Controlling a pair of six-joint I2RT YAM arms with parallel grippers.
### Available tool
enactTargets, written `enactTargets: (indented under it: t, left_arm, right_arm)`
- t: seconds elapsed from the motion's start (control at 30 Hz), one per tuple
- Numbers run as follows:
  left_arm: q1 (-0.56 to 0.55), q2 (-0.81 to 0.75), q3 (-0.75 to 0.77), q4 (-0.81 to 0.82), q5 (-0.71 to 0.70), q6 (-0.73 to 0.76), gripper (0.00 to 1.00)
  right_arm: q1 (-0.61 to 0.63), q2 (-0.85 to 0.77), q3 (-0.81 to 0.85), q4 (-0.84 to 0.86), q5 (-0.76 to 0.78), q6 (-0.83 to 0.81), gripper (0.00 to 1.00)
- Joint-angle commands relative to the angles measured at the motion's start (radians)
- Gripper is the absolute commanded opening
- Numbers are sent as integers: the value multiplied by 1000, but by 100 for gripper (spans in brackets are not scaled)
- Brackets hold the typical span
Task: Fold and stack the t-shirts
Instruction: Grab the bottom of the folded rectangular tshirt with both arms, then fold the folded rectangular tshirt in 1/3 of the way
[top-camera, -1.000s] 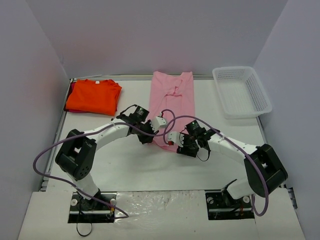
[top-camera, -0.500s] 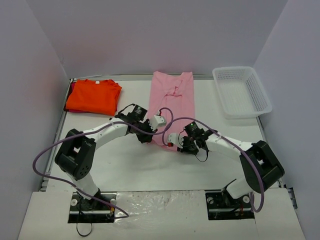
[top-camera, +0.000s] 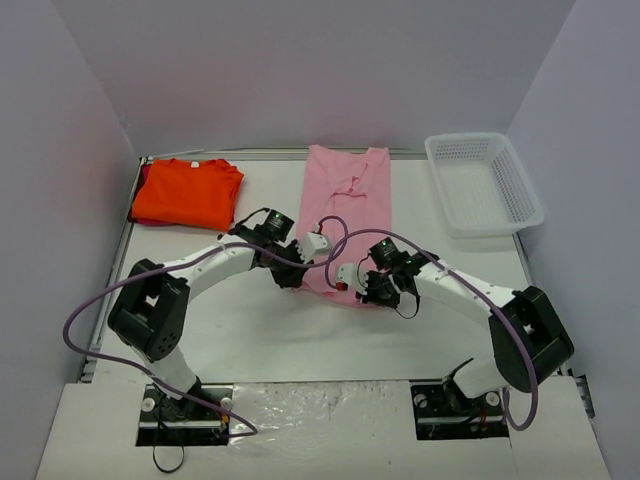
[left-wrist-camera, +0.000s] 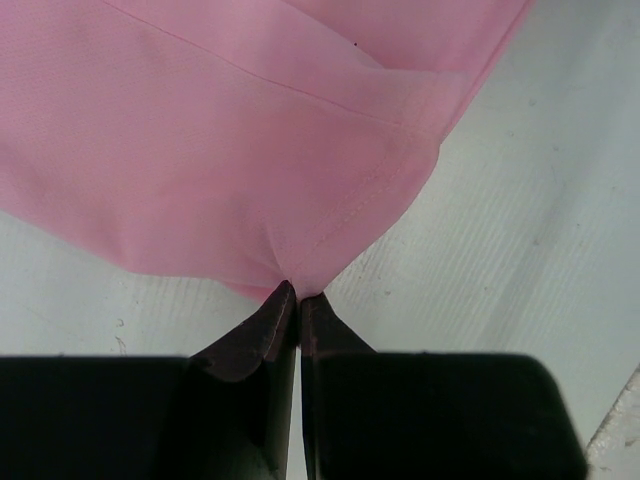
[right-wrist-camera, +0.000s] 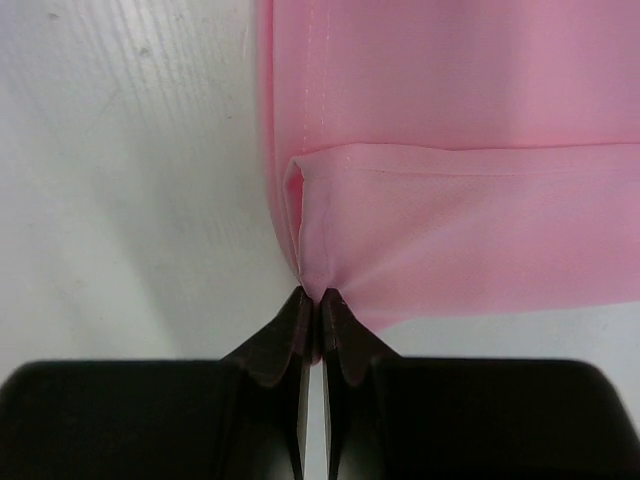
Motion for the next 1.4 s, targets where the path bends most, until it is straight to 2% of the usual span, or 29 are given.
enactTargets:
  t: [0.0,0.3,0.47,0.63,0.87,1.03,1.37]
  left_arm:
    - [-2,-71,57,-109,47,78,2]
    - [-14,-249,-59,-281,169,257,2]
    - [-24,-303,-56,-424,222,358,2]
    - [-42,-310,-33,-496,242,391,2]
    - [-48,-283,-7,-432,184,343,3]
    - [-44,-252,51,-351,74,277,2]
    - [9,-206,143,-274,17,253,2]
  right_arm:
    - [4,-56,72,-163,-64,16,0]
    - [4,-129,161,-383,-186,-17,0]
    - [4,-140,198,-485,-244,-65,0]
    - [3,-146,250,-551,-256,-100,0]
    - [-4,-106,313,-557,-239,-106,0]
    - [-19,-76,355,-554,-239,-123,0]
    - [-125,-14,447,-546,-252,-175,0]
